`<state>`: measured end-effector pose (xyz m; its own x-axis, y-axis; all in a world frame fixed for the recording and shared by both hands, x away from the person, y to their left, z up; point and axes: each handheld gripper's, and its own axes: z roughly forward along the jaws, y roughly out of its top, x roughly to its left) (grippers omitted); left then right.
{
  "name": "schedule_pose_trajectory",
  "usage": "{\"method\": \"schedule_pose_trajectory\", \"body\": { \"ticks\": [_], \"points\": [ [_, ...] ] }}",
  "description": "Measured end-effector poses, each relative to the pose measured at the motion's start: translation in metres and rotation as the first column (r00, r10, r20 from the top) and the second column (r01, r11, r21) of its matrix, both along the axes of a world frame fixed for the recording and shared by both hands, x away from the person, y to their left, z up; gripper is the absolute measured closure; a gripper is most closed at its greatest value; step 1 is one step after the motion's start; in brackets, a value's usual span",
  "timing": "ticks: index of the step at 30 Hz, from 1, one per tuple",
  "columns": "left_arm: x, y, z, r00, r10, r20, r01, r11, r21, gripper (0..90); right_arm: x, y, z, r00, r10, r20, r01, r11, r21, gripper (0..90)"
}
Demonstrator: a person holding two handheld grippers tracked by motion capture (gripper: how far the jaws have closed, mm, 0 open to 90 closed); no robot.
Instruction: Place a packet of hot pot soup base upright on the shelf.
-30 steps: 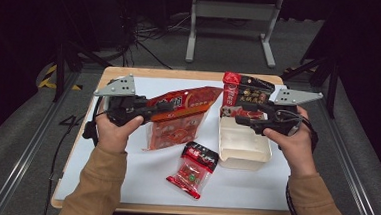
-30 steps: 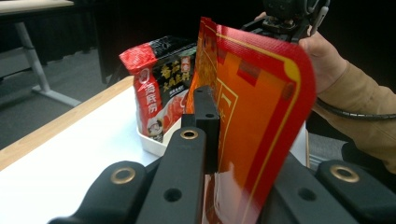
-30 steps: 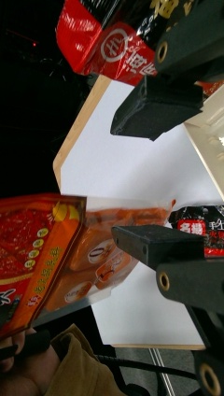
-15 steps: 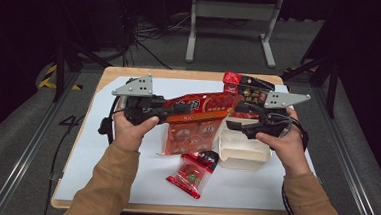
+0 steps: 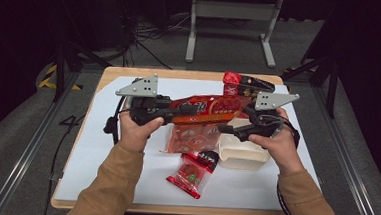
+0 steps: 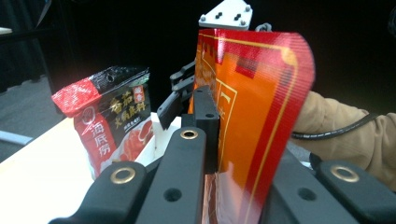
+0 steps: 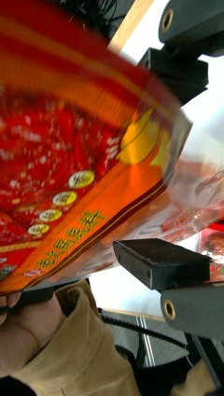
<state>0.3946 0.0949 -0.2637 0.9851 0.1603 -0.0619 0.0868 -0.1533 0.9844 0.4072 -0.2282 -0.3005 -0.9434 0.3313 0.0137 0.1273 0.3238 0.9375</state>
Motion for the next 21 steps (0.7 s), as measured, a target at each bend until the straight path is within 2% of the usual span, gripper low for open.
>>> {"method": "schedule_pose_trajectory", "body": {
  "ticks": [4,8,13,16,21],
  "points": [
    [0.0007,-0.0011,-0.0004,0.9999,-0.011,-0.003,0.011,0.9999,-0.010,90.0,-0.0012,0.0050,-0.0014,0.9997,0.023,0.002,-0.023,1.000,0.009,32.1],
    [0.0015,-0.0009,-0.0010,0.9999,-0.012,-0.005,0.012,0.9997,-0.022,90.0,-0.0018,0.0091,-0.0015,0.9993,0.038,0.003,-0.038,0.999,0.001,37.9],
    [0.0020,0.0010,-0.0007,0.9999,-0.010,-0.004,0.010,0.9993,-0.036,90.0,-0.0021,0.0092,-0.0006,0.9984,0.054,-0.015,-0.054,0.999,0.004,48.7],
    [0.0020,0.0028,-0.0005,1.0000,-0.002,-0.004,0.002,0.9991,-0.043,90.0,-0.0031,0.0089,0.0000,0.9953,0.092,-0.027,-0.092,0.996,0.015,58.5],
    [0.0034,0.0070,-0.0016,0.9999,0.008,-0.008,-0.008,0.9987,-0.051,90.0,-0.0059,0.0097,0.0025,0.9900,0.137,-0.032,-0.137,0.991,0.005,68.9]
  ]
}}
